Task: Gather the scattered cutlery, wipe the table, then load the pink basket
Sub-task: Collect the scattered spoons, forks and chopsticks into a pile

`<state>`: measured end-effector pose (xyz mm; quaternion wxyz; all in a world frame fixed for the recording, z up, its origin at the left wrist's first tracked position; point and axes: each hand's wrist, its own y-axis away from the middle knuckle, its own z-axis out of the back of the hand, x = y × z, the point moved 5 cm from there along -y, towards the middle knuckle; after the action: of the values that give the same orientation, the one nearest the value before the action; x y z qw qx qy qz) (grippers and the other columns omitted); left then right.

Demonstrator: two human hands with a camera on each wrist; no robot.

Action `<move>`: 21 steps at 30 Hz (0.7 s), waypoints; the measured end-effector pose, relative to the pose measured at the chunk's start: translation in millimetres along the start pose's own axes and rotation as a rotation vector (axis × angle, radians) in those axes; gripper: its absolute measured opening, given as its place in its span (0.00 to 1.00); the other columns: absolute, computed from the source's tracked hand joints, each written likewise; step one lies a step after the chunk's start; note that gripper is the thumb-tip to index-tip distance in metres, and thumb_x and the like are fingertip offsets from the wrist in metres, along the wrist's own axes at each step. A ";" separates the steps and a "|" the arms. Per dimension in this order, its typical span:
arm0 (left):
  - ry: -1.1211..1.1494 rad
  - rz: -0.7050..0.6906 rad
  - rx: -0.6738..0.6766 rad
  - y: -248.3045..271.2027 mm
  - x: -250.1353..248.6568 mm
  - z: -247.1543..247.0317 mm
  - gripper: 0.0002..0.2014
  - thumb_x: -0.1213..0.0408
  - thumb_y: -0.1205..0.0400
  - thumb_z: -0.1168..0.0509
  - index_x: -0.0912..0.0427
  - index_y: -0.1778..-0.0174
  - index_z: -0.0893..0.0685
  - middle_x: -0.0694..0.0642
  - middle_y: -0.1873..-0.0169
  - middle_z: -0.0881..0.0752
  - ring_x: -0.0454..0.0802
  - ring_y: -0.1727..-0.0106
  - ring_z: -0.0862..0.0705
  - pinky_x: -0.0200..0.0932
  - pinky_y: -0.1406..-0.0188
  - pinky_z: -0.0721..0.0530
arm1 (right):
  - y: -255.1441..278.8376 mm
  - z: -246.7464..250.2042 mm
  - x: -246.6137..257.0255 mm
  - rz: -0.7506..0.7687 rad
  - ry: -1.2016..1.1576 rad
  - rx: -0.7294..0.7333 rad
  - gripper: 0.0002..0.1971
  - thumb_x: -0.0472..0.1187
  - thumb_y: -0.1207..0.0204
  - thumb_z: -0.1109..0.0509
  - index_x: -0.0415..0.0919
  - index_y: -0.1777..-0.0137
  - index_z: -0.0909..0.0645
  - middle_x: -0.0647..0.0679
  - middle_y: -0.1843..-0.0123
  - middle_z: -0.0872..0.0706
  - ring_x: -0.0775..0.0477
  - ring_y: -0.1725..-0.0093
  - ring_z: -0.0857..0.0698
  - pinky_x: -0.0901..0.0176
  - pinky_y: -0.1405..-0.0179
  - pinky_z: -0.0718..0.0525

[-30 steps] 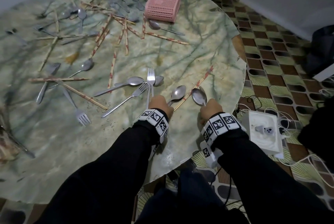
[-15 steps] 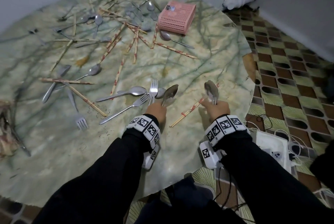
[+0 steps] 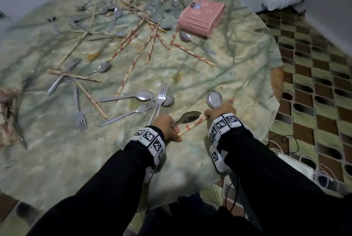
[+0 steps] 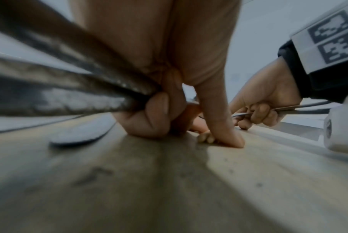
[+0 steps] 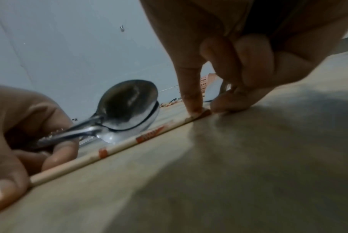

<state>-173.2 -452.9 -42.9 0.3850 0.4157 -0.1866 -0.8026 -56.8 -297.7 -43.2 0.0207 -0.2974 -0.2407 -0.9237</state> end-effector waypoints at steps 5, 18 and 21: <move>0.020 -0.014 -0.017 -1.9 0.2 0.2 0.12 0.67 0.33 0.21 0.54 0.72 0.20 0.48 0.74 0.20 0.40 0.71 0.23 0.30 0.73 0.27 | -1.5 -4.4 1.6 -0.020 -0.039 0.000 0.23 0.41 0.36 0.24 0.25 0.46 0.22 0.40 0.62 0.19 0.42 0.63 0.21 0.60 0.69 0.27; 0.230 -0.076 -0.118 6.4 -6.4 1.5 0.11 0.68 0.31 0.24 0.53 0.68 0.20 0.49 0.72 0.19 0.44 0.67 0.21 0.33 0.71 0.27 | -7.7 7.6 8.2 -0.007 -0.394 0.061 0.11 0.41 0.32 0.30 0.30 0.62 0.19 0.40 0.67 0.20 0.44 0.70 0.26 0.58 0.71 0.30; 0.379 -0.083 -0.128 10.4 -7.7 4.3 0.08 0.72 0.28 0.26 0.59 0.67 0.19 0.52 0.74 0.21 0.43 0.73 0.22 0.31 0.76 0.27 | -9.7 12.4 16.4 0.017 -0.480 0.046 0.08 0.36 0.32 0.30 0.28 0.63 0.18 0.39 0.69 0.20 0.43 0.70 0.25 0.57 0.70 0.28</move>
<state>-169.1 -453.6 -29.9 0.4056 0.5412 -0.0422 -0.7354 -65.4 -281.8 -29.5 -0.0227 -0.5097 -0.2571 -0.8208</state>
